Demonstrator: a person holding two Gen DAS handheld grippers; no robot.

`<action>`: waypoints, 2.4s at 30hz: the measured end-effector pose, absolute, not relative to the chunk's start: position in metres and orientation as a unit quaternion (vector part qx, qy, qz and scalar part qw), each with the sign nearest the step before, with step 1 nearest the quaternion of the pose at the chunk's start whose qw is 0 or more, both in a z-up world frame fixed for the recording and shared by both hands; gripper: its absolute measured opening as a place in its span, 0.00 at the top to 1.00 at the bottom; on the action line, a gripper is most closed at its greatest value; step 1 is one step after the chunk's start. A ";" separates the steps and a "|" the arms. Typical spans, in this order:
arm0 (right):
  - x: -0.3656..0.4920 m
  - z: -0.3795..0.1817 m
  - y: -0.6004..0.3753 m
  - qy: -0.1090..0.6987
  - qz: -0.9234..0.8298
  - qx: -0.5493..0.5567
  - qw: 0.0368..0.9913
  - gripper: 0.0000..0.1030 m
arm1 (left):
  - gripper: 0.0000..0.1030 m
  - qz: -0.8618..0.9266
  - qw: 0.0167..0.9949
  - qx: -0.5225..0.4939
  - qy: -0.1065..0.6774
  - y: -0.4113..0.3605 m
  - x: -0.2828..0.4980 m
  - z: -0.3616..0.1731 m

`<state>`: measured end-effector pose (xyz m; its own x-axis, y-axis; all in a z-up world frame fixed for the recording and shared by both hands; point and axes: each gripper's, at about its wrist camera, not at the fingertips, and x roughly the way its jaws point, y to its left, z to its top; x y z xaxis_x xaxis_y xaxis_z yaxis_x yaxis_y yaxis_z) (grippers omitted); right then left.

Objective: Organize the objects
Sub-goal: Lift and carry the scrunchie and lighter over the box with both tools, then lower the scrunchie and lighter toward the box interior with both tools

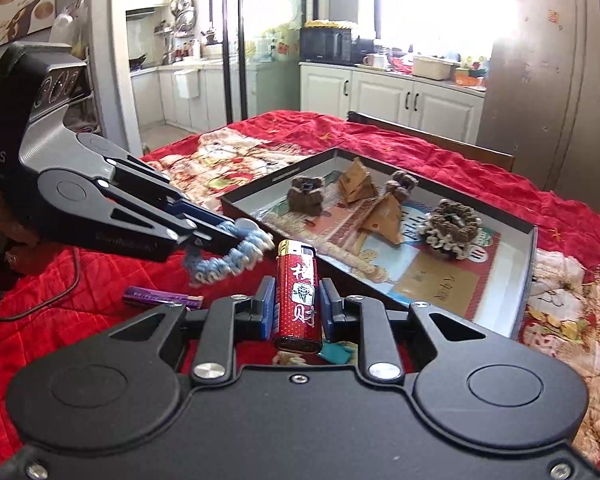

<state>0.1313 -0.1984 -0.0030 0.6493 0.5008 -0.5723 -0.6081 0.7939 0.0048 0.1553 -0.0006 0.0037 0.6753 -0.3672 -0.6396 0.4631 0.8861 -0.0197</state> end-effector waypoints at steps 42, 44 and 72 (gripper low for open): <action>0.274 -0.039 -0.246 0.328 0.065 -0.036 0.942 0.79 | 0.84 -0.104 0.934 0.082 0.332 -0.037 0.299 -0.011; 0.277 -0.041 -0.246 0.330 0.065 -0.035 0.941 0.79 | 0.84 -0.104 0.933 0.084 0.334 -0.037 0.302 -0.013; 0.297 -0.054 -0.238 0.336 0.065 -0.034 0.939 0.79 | 0.84 -0.107 0.923 0.095 0.356 -0.046 0.320 -0.035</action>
<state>0.2970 -0.2378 -0.0543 0.7654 0.0987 -0.6359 -0.1449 0.9892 -0.0209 0.3200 -0.0459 -0.0354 0.7235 -0.1292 -0.6781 0.2648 0.9591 0.0999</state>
